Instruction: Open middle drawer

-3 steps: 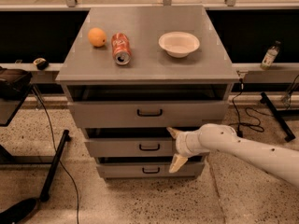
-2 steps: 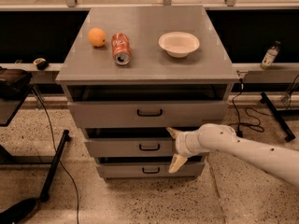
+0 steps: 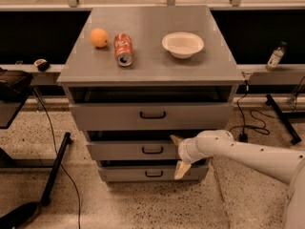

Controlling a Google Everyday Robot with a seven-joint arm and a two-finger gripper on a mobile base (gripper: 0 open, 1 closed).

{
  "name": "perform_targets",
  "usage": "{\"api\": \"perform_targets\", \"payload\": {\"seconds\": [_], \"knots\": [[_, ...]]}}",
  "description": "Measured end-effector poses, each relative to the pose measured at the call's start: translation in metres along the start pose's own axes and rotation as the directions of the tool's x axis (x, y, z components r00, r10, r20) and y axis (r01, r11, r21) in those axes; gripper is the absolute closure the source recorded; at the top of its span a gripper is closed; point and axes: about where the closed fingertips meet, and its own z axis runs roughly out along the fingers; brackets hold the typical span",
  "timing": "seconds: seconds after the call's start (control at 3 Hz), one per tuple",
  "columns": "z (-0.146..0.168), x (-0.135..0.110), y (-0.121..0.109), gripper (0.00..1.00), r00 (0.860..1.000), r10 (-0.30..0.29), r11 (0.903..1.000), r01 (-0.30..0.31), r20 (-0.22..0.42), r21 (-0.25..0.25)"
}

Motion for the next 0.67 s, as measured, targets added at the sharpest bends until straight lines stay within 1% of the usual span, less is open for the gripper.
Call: {"api": "perform_targets", "payload": {"seconds": [0.33,0.67], "knots": [[0.0155,0.0174,-0.0025,0.26,0.999,-0.013,0.9998,0.014,-0.044,0.015],[0.0200,0.0217,-0.0063,0.49,0.998,-0.011,0.9996,0.013,-0.064,0.024]]}}
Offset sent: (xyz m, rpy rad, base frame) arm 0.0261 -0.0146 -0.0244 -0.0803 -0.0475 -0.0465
